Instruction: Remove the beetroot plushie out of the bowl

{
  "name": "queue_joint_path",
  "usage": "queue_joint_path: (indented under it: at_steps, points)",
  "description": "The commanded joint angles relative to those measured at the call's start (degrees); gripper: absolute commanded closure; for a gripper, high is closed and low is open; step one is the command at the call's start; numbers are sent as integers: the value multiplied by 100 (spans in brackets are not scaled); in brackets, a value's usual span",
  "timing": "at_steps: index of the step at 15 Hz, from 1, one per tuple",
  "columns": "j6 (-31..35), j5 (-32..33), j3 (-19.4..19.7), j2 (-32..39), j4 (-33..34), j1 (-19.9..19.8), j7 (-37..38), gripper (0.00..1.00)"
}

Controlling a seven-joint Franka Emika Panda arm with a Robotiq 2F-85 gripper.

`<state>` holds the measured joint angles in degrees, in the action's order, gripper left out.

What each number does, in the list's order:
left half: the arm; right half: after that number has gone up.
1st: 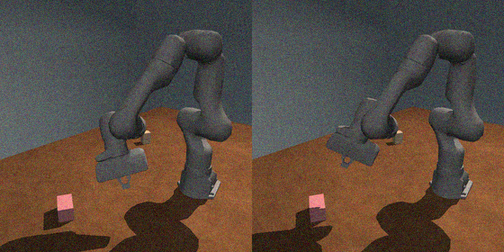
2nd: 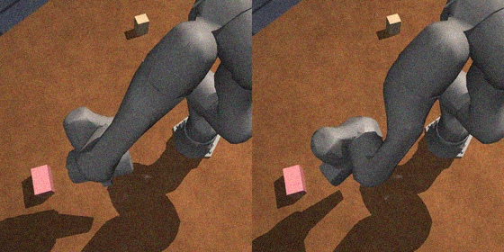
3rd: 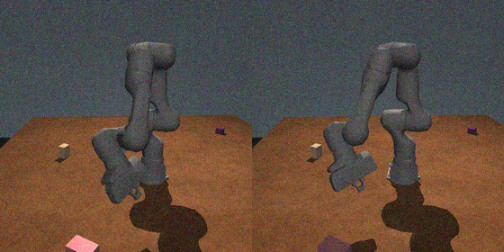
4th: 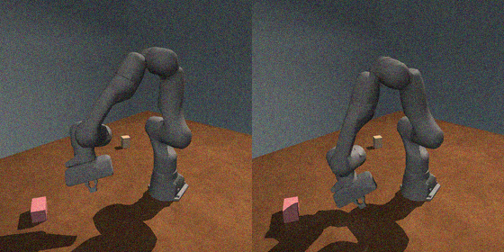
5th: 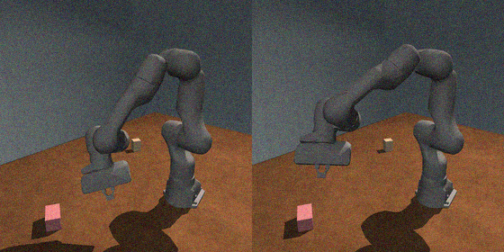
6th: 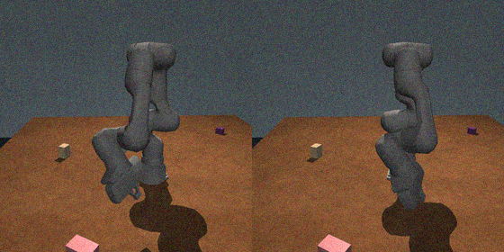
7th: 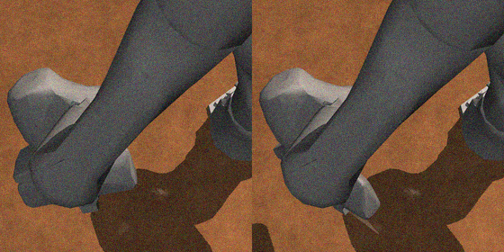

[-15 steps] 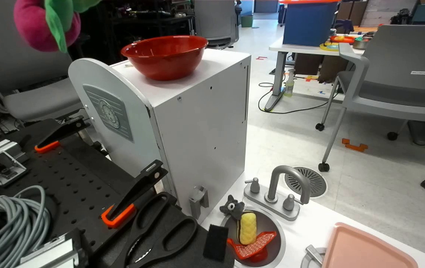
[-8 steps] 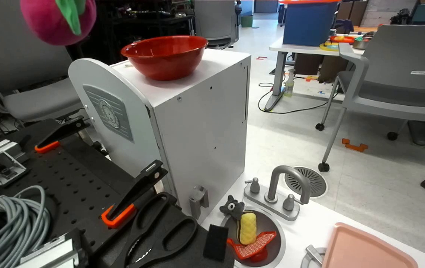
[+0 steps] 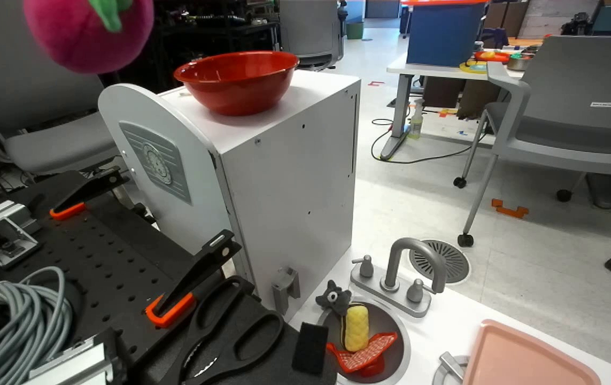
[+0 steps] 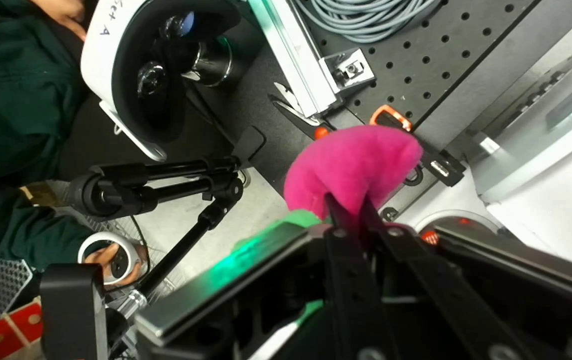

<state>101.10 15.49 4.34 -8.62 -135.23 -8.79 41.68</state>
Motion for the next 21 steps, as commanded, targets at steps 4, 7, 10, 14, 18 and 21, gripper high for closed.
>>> queue_joint_path:
  at_steps: [4,7,10,14,18,21]
  points:
    - [1177,-70,130,157,-34,-64,236,98]
    - [1730,-256,200,294,-73,-44,230,98]
    - [2087,-459,218,462,-97,-10,147,98]
    - [2451,-761,207,689,-133,35,70,98]
    - [2803,-936,173,793,-174,113,64,98]
    - [2937,-971,155,809,-204,156,74,98]
